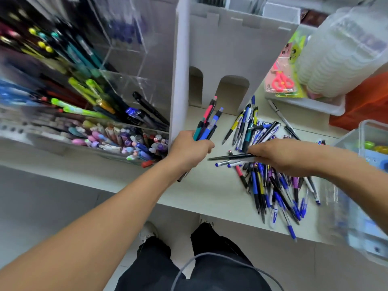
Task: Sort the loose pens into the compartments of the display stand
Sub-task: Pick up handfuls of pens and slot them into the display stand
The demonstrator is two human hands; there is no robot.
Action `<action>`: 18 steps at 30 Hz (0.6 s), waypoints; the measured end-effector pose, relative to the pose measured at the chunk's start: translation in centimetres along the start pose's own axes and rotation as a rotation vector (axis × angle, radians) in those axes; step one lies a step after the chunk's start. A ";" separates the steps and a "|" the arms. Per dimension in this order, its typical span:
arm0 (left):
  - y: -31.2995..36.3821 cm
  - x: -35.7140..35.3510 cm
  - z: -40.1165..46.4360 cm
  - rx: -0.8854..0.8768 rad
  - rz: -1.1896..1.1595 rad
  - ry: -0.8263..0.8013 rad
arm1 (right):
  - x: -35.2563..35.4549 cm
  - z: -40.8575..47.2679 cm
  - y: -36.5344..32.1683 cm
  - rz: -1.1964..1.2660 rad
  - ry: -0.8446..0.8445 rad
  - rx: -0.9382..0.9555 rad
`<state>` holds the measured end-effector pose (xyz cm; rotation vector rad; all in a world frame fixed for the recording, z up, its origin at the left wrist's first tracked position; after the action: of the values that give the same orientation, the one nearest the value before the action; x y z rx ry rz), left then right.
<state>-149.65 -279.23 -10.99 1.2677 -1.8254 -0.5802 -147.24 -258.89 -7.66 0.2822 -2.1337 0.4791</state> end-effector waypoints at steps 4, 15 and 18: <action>2.3 1.2 -3.7 -0.045 0.009 -0.263 | 3.0 -0.4 -3.9 0.248 -0.218 0.114; 2.0 16.5 -7.3 -0.288 0.204 -0.251 | 10.6 4.9 -18.7 0.518 -0.360 0.249; 0.7 19.6 -7.0 -0.280 0.191 -0.233 | 12.1 6.7 -21.3 0.612 -0.316 0.212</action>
<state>-147.35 -296.37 0.52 0.8577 -1.9465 -0.8716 -151.09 -281.21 3.76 -0.2077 -2.4680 1.0747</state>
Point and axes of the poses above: each hand's wrist, its own z-axis towards the middle knuckle, its own x-axis out of the back of the hand, y = z × x, the point moved 7 cm from there along z, towards the middle knuckle, and after that the axes turned 10 degrees about y, right-handed, at the moved point
